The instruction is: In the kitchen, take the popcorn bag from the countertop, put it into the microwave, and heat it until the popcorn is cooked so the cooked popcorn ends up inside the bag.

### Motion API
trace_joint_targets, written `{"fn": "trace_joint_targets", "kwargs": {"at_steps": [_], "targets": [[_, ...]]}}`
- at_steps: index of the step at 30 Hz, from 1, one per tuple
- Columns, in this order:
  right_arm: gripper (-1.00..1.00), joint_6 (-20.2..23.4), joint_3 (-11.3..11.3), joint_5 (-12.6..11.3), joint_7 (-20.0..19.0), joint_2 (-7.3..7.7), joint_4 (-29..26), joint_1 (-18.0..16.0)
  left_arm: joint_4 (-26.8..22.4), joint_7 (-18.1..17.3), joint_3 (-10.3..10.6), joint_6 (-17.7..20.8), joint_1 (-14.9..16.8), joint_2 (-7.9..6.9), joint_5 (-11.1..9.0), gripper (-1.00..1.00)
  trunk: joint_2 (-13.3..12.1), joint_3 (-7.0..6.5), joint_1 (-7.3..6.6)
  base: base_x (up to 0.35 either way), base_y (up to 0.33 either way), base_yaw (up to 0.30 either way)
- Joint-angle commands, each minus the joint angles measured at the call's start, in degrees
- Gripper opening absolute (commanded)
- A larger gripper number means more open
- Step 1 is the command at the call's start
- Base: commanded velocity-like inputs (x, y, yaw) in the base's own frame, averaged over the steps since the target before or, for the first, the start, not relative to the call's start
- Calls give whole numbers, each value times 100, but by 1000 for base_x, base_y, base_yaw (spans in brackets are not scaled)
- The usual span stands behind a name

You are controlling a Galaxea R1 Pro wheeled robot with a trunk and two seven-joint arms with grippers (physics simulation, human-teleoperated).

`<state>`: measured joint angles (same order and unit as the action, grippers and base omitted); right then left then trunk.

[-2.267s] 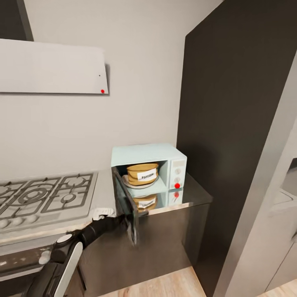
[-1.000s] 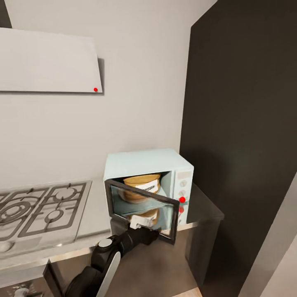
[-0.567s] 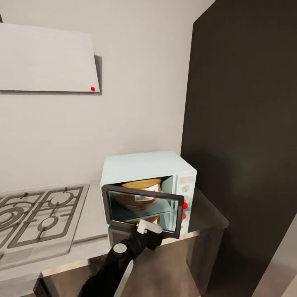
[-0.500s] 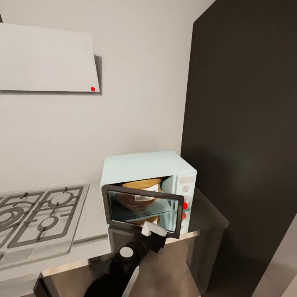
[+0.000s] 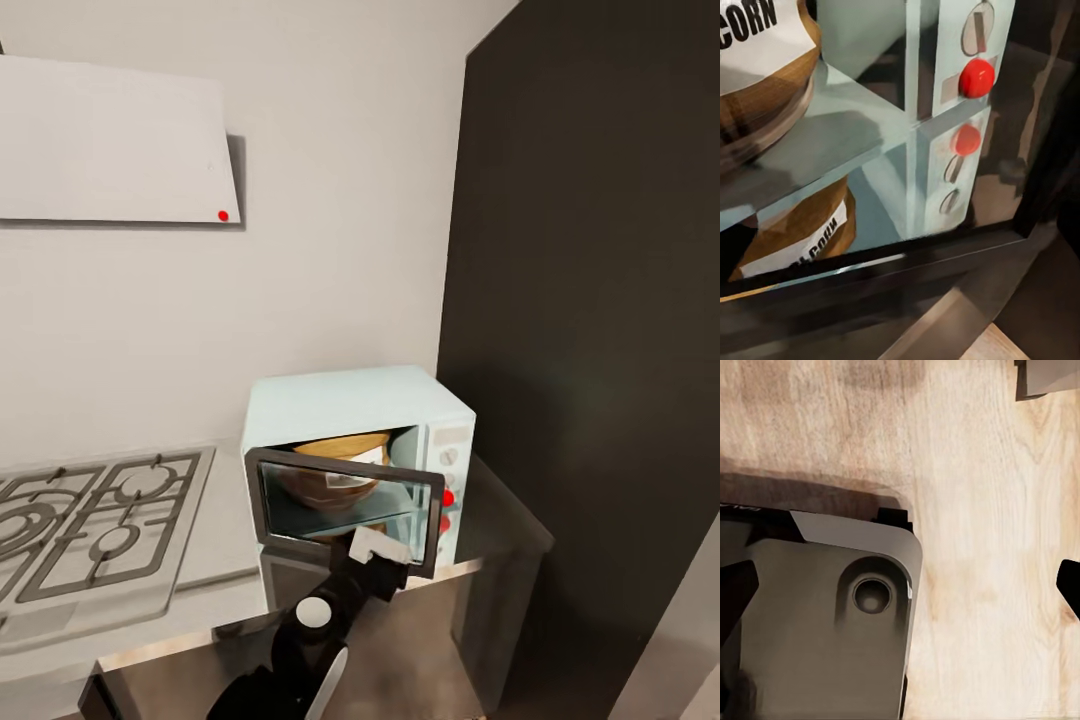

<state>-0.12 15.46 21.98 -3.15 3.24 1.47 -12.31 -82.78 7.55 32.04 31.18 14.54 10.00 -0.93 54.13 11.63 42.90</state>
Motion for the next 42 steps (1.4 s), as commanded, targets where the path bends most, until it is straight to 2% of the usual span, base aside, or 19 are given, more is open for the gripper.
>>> {"fn": "trace_joint_targets", "kwargs": {"at_steps": [1, 5, 9, 15, 20, 25, 31, 36, 40, 42], "targets": [[100, 7, 47, 46, -11, 2, 11, -8, -8, 36, 9, 29, 5, 0, -9, 100, 6, 8, 1, 0, 0, -188], [100, 18, 45, 44, -10, 1, 11, -8, -10, 33, 11, 18, 5, 0, -11, 100, 6, 8, 1, 0, 0, -228], [100, 20, 45, 44, -10, 1, 11, -8, 5, 32, 12, -387, 5, 0, -14, 100, 6, 8, 1, 0, 0, -241], [100, 20, 47, 44, -10, 1, 11, -8, -4, 119, 8, -409, 5, 0, 28, 100, 6, 8, 1, 0, 0, -204], [100, 26, 45, 51, -10, 1, 11, -8, -18, 934, -20, -383, 5, 0, 56, 100, 6, 8, 1, 0, 0, -22], [100, 28, 45, 52, -10, 7, 11, -8, -17, 1190, -59, -377, 31, 0, 65, 100, 6, 8, 1, 0, 0, -1], [100, 29, 45, 52, -10, 6, 11, -8, 95, 1275, -70, -351, 578, 0, 6, 100, 6, 8, 1, 0, 0, 0], [100, 29, 45, 52, -10, 6, 11, -8, 511, 1275, -74, -361, 1028, 0, -29, 100, 6, 8, 1, 0, 0, 0], [100, 29, 45, 52, -10, 6, 11, -8, 647, 1275, -75, -389, 1131, 0, -41, 100, 6, 8, 1, 0, 0, 0], [100, 29, 45, 52, -10, 4, 11, -8, 667, 1275, -150, -380, 1161, 0, -44, 100, 6, 8, 1, 0, 0, 0]]}}
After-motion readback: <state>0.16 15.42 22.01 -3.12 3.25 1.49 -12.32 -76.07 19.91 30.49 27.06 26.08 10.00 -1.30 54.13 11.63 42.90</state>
